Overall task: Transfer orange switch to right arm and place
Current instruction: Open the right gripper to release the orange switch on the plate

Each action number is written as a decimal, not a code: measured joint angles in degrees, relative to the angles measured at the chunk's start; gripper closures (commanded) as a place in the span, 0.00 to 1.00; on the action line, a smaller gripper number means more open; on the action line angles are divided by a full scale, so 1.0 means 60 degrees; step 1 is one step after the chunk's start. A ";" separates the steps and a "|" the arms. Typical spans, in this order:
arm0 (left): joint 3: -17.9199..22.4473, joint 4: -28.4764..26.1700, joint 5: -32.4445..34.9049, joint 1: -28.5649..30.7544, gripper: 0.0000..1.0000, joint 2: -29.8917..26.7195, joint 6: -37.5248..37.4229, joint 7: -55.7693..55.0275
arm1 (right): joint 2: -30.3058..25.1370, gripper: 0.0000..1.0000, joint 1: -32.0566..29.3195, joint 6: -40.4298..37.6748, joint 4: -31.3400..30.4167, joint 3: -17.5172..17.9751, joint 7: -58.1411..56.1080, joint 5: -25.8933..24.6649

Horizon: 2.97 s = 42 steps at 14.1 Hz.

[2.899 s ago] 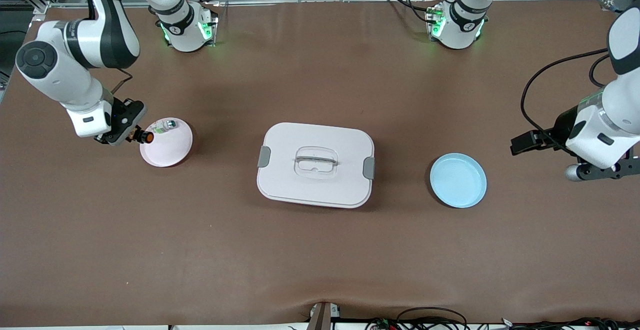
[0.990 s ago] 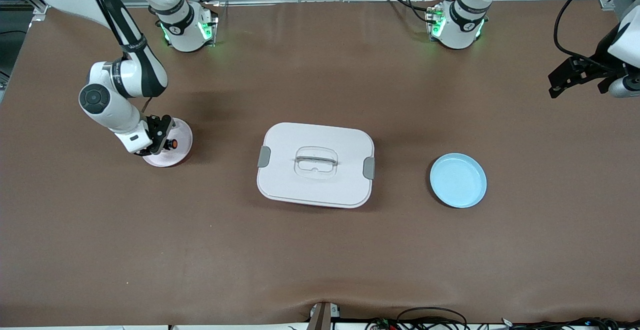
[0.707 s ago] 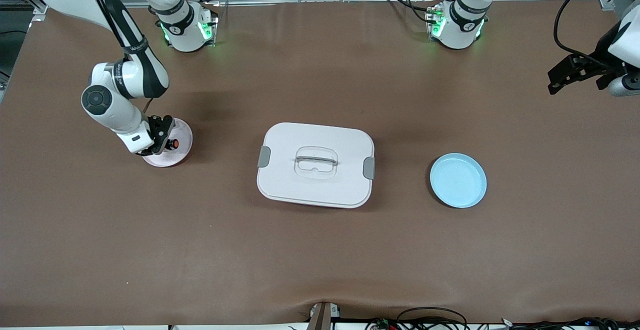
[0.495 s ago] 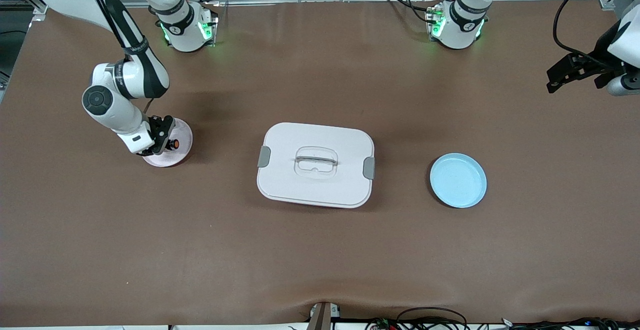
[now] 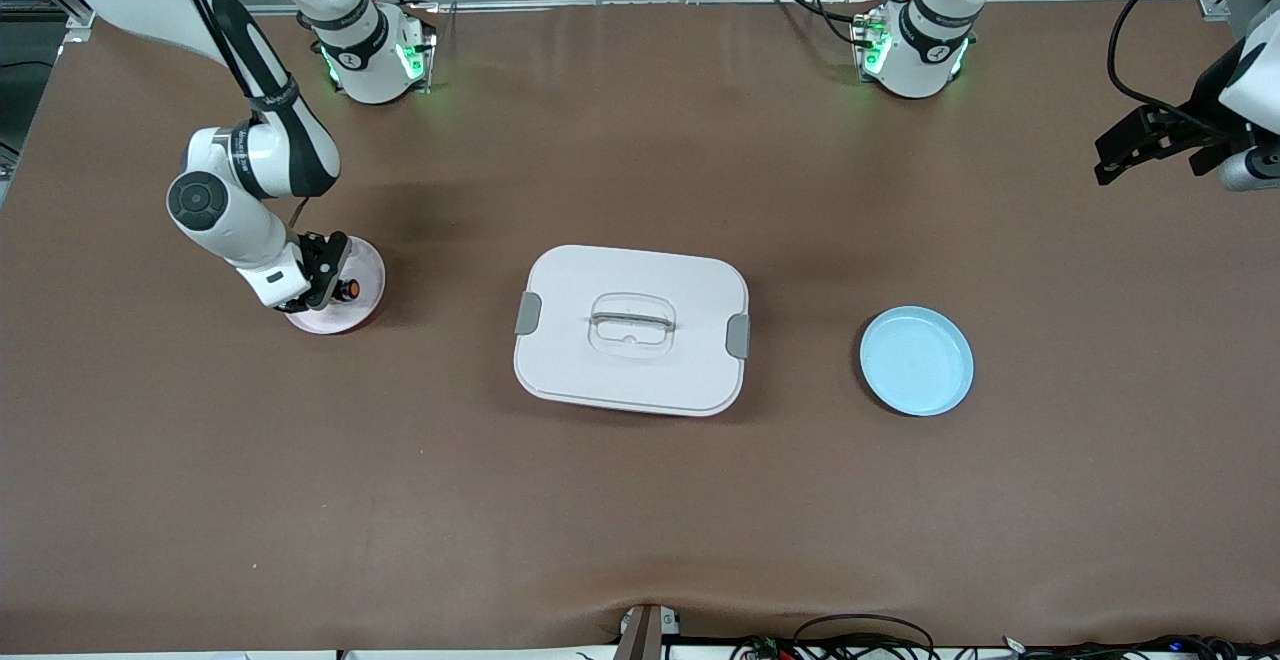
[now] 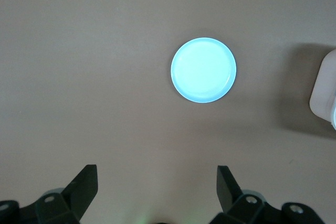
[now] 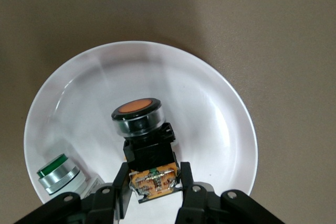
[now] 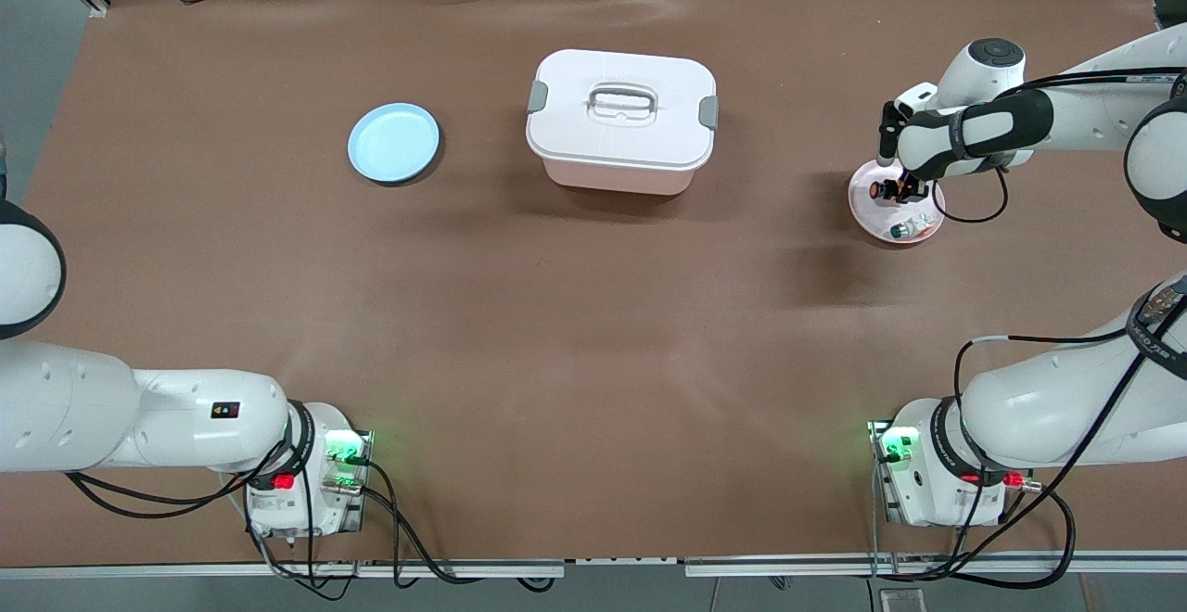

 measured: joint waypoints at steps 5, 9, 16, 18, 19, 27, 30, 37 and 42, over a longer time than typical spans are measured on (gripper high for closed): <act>-0.0024 0.0018 -0.0067 -0.0063 0.00 0.0001 0.0000 0.0000 | 0.0000 0.00 0.0000 0.0022 -0.0002 0.0000 -0.0002 0.0000; -0.0013 0.0066 -0.0106 -0.0057 0.00 0.0002 0.0000 0.0000 | 0.0000 0.00 0.0000 0.0081 0.0048 0.0000 -0.0066 -0.0005; 0.0052 0.0068 -0.0348 0.0033 0.00 0.0005 0.0000 0.0000 | -0.0002 0.00 -0.0083 0.0074 0.0596 -0.0005 -0.0409 -0.0007; 0.0052 0.0068 -0.0354 0.0031 0.00 0.0006 0.0000 0.0000 | -0.0001 0.00 -0.0213 0.0074 0.0660 -0.0010 -0.0423 -0.0007; 0.0051 0.0068 -0.0356 0.0022 0.00 0.0007 -0.0001 0.0000 | -0.0001 0.00 -0.0245 0.0056 0.0707 -0.0010 -0.0418 -0.0007; 0.0053 0.0069 -0.0370 0.0031 0.00 0.0007 0.0000 0.0000 | -0.0001 0.00 -0.0452 -0.0258 0.0915 -0.0016 0.2870 0.0008; 0.0065 0.0069 -0.0370 0.0090 0.00 0.0007 -0.0001 0.0000 | -0.0001 0.00 -0.0452 -0.0272 0.0914 -0.0012 0.4616 0.0010; 0.0071 0.0070 -0.0370 0.0124 0.00 0.0007 -0.0001 0.0000 | -0.0015 0.00 -0.0455 -0.0799 0.0880 0.0013 1.1474 0.0007; 0.0071 0.0072 -0.0370 0.0124 0.00 0.0007 -0.0001 0.0000 | -0.0433 0.00 -0.0454 -0.1545 0.1094 0.0068 1.3314 0.0006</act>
